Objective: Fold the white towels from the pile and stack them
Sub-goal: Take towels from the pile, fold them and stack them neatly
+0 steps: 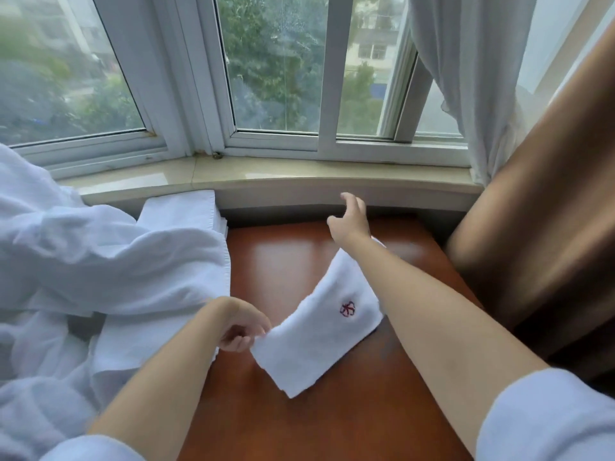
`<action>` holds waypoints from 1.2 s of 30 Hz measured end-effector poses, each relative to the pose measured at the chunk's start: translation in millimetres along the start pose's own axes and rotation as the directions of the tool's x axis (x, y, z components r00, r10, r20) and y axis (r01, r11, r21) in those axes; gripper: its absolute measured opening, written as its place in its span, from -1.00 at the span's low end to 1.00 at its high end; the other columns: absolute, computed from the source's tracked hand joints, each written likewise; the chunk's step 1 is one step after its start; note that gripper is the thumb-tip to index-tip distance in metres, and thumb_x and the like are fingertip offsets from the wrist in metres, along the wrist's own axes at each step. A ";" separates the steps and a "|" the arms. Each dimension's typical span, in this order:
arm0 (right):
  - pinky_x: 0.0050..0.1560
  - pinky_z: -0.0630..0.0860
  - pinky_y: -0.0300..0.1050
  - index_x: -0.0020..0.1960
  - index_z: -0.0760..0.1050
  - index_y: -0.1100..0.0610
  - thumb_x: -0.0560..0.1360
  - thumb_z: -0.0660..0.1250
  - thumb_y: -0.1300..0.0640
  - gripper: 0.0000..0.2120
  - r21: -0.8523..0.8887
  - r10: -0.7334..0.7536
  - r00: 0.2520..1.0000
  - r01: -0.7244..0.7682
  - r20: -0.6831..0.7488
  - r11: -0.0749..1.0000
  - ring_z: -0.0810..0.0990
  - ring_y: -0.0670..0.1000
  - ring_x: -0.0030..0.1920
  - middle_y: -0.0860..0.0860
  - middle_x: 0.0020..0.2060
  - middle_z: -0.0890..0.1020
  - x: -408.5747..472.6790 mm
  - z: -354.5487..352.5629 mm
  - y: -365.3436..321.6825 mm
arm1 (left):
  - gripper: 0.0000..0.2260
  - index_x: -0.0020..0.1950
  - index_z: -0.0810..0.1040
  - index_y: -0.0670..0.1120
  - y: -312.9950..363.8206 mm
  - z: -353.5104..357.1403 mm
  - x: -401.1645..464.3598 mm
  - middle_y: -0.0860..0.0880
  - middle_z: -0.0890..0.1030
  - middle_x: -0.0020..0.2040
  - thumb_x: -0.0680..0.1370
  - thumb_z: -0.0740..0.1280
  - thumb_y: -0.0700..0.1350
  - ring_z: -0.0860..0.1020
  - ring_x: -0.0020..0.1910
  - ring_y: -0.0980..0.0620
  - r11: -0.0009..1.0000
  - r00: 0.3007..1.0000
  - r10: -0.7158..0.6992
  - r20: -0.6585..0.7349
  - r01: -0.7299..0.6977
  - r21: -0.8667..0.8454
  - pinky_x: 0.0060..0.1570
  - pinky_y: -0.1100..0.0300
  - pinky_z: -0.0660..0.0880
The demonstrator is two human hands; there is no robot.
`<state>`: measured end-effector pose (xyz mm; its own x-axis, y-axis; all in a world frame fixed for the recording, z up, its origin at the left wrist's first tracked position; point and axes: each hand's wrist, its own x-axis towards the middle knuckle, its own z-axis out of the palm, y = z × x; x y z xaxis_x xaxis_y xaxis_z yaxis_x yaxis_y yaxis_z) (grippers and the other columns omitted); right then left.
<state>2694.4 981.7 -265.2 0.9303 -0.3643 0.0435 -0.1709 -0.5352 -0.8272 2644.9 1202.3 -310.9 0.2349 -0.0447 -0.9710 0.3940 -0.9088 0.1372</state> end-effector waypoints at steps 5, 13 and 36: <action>0.17 0.39 -0.08 0.45 0.26 0.09 0.53 0.20 0.20 -0.51 -0.135 0.335 0.942 -0.333 -0.007 0.933 0.45 0.15 0.23 0.09 0.41 0.26 -26.8 30.0 80.9 | -0.45 0.27 0.52 -0.22 1.1 -8.9 38.3 -0.18 0.61 0.16 0.62 0.09 0.22 0.62 -0.03 -0.10 0.970 0.804 0.201 -0.559 -0.085 0.226 -0.05 0.16 0.52; 0.32 0.35 0.06 0.45 0.22 0.16 0.50 0.27 0.23 -0.46 0.066 0.778 0.619 -0.776 -0.108 0.627 0.37 0.26 0.30 0.21 0.37 0.25 -68.2 45.3 129.2 | -0.78 0.02 0.50 -0.22 6.1 -8.1 58.1 -0.11 0.51 -0.20 0.44 0.31 -0.12 0.50 -0.28 -0.05 0.901 0.902 0.307 -0.304 -0.378 -0.212 -0.28 0.19 0.39; 0.09 0.54 -0.03 0.32 0.34 0.23 0.45 0.34 0.14 -0.52 -0.114 0.703 0.706 -0.694 0.082 0.711 0.57 0.15 0.10 0.16 0.19 0.54 -98.0 16.9 158.5 | -0.92 -0.12 0.54 -0.19 10.0 31.4 62.2 -0.09 0.62 -0.20 0.54 0.29 -0.22 0.61 -0.22 -0.01 0.998 0.987 0.048 -0.151 -0.042 0.046 -0.31 0.21 0.56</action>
<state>2581.6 945.5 -410.1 0.5636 -0.5711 -0.5968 -0.8042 -0.2144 -0.5544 2635.5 1177.4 -376.1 0.3853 -0.0255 -0.9225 0.3425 -0.9243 0.1686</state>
